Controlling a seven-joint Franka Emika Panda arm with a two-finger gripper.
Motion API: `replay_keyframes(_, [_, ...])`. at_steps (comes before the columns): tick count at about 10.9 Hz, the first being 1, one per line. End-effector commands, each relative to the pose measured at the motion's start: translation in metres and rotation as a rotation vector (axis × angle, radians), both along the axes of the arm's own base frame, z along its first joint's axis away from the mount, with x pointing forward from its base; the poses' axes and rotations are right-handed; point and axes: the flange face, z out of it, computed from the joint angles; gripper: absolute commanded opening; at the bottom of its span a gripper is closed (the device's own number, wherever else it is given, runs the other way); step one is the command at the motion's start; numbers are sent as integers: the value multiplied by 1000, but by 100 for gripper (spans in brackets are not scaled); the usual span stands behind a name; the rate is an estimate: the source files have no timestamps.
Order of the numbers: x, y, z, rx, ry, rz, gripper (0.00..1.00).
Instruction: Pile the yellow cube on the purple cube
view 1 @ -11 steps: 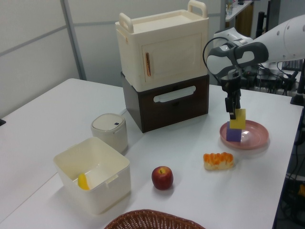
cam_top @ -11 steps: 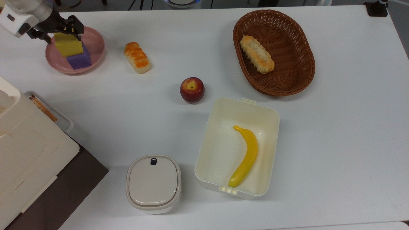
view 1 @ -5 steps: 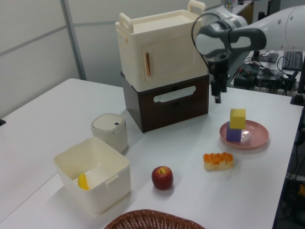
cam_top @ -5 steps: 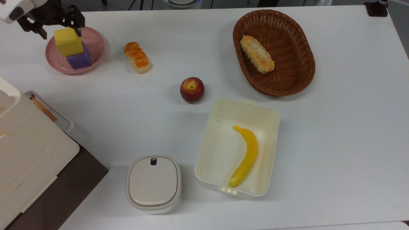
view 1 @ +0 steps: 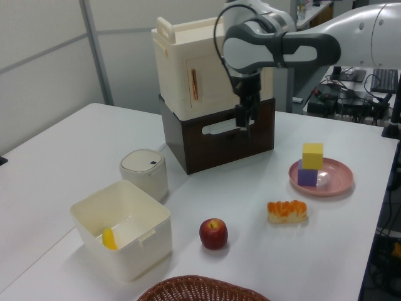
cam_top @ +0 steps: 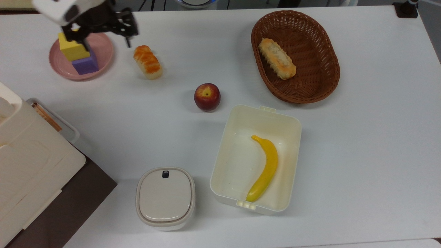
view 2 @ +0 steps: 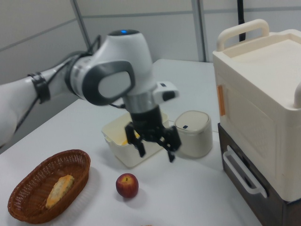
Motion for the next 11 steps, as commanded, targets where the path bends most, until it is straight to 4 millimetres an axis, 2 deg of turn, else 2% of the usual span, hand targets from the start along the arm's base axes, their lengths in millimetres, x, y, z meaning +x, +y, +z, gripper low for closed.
replay_keyframes(1, [-8, 54, 16, 27, 42, 51, 100])
replay_keyframes(5, [0, 89, 4, 26, 47, -24, 100])
replay_keyframes(11, [-1, 79, 11, 23, 26, -54, 100])
